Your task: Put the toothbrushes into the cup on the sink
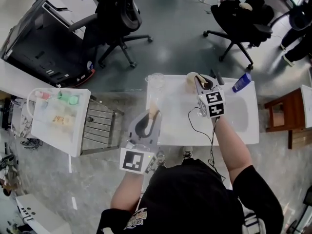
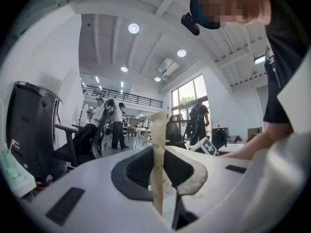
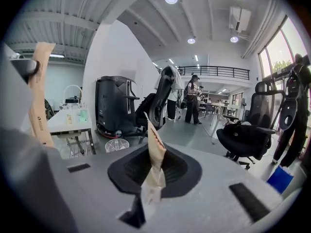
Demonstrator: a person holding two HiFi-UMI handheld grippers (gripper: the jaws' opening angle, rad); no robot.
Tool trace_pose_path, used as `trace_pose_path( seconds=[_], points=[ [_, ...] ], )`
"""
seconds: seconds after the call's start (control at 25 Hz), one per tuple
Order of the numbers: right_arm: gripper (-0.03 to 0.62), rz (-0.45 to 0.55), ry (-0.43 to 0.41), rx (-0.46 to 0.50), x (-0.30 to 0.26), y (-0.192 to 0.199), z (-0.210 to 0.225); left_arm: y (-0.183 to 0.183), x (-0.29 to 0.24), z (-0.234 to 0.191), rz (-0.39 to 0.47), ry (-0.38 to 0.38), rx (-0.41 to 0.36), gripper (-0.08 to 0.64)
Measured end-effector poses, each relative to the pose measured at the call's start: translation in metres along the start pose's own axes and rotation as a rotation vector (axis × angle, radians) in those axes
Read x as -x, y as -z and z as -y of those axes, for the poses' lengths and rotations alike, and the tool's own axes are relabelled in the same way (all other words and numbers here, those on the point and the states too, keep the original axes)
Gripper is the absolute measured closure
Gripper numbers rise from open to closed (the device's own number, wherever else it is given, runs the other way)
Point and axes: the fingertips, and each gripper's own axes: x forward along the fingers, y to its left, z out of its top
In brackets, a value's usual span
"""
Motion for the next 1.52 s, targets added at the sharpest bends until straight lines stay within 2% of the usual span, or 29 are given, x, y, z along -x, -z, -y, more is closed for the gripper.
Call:
trace_pose_path(
  seconds=[0.4,0.76,1.16,1.52],
  points=[
    [0.546,-0.098,-0.030,0.012,-0.030,0.036,-0.007,0.011,0.005,-0.014,-0.018,-0.058,0.011,0.506],
    [0.527,-0.096,-0.062,0.015,-0.036,0.037,-0.016,0.013,0.003,-0.016,-0.026,-0.054,0.017,0.506],
    [0.409,-0.046,-0.094,0.007,-0.023,0.025,-0.029,0.008,0.006,-0.017,-0.012,-0.023,0.020,0.506],
    [0.376,0.073,-0.061,0.005,0.023,-0.021,-0.036,-0.002,0.012,-0.010,0.013,0.045,0.020,0.506]
  ],
)
